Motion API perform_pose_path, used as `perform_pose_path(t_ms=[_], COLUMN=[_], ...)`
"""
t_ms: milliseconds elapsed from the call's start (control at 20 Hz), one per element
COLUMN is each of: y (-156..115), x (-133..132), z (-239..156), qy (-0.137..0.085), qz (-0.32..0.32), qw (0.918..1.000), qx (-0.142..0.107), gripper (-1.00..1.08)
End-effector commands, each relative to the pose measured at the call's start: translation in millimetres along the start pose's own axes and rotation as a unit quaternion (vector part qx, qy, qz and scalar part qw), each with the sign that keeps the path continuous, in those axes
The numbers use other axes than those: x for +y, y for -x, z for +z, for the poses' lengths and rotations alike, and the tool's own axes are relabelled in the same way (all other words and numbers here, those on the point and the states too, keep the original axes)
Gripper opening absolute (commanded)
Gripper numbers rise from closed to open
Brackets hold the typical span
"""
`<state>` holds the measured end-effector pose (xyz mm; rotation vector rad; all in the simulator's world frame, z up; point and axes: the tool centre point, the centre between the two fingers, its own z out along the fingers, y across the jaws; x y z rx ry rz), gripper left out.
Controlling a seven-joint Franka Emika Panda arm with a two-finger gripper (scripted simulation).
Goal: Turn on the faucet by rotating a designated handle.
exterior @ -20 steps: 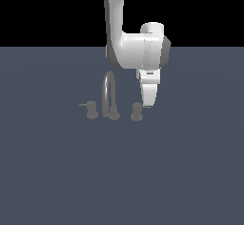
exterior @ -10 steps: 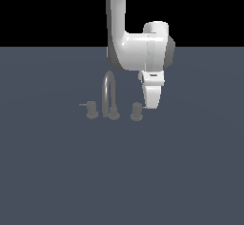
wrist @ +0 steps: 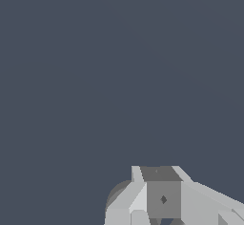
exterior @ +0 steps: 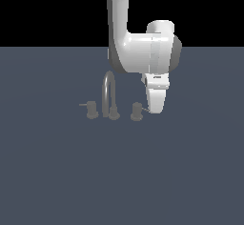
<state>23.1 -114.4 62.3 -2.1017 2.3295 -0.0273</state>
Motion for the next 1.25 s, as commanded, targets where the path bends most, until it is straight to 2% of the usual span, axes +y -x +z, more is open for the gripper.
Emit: perform_pose_path(t_ms=[0, 100, 150, 650, 700, 750, 1150, 1200], y=[14, 15, 3, 45, 45, 19, 82, 82], x=[13, 16, 9, 36, 36, 32, 27, 27], z=[-1, -1, 0, -1, -1, -1, -2, -2], qy=[0.007, 0.007, 0.002, 0.007, 0.007, 0.004, 0.008, 0.008], qz=[-0.009, -0.008, -0.001, -0.007, -0.007, 0.010, -0.007, -0.007], qw=[0.9999, 0.9999, 1.0000, 0.9999, 0.9999, 0.9999, 0.9999, 0.9999], qx=[-0.004, -0.004, 0.000, -0.004, -0.004, 0.003, -0.004, -0.004], gripper=[-1.00, -1.00, -1.00, -1.00, -1.00, -1.00, -1.00, -1.00])
